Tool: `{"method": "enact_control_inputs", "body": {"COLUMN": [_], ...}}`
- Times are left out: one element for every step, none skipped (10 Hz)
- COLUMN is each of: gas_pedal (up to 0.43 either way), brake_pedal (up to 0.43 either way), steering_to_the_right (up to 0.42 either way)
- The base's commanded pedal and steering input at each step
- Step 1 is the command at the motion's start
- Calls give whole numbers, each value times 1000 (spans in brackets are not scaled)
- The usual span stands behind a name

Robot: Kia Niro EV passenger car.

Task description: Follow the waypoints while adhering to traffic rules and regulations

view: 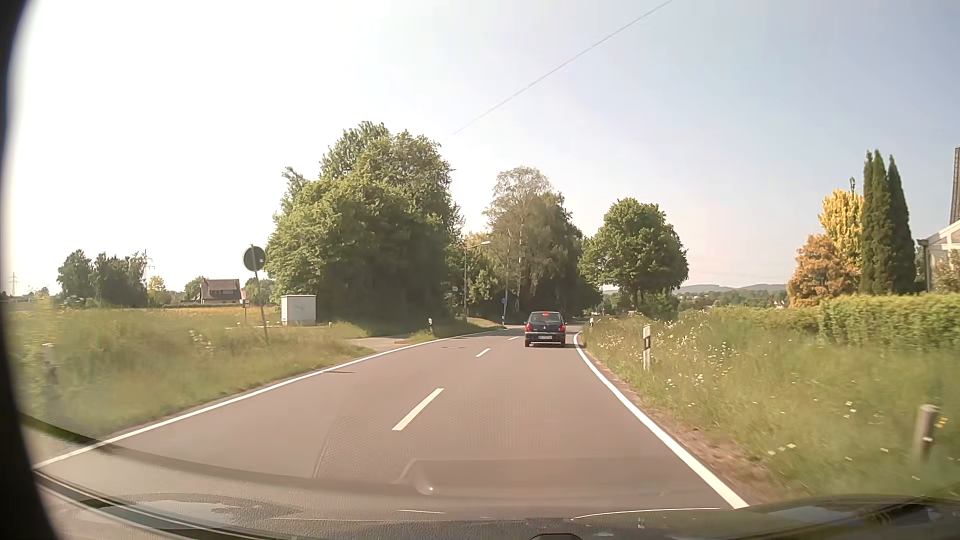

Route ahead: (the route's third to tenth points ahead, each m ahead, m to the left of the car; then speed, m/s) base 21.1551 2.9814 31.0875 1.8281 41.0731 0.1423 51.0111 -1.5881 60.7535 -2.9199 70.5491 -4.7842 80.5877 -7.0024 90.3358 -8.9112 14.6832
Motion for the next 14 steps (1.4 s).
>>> {"method": "enact_control_inputs", "body": {"gas_pedal": [98, 98, 98, 87, 59, 0, 0, 0, 0, 0, 0, 0, 0, 0], "brake_pedal": [0, 0, 0, 0, 0, 0, 0, 0, 0, 79, 110, 140, 171, 195], "steering_to_the_right": [9, 10, 10, 11, 11, 12, 14, 14, 15, 16, 17, 17, 18, 20]}}
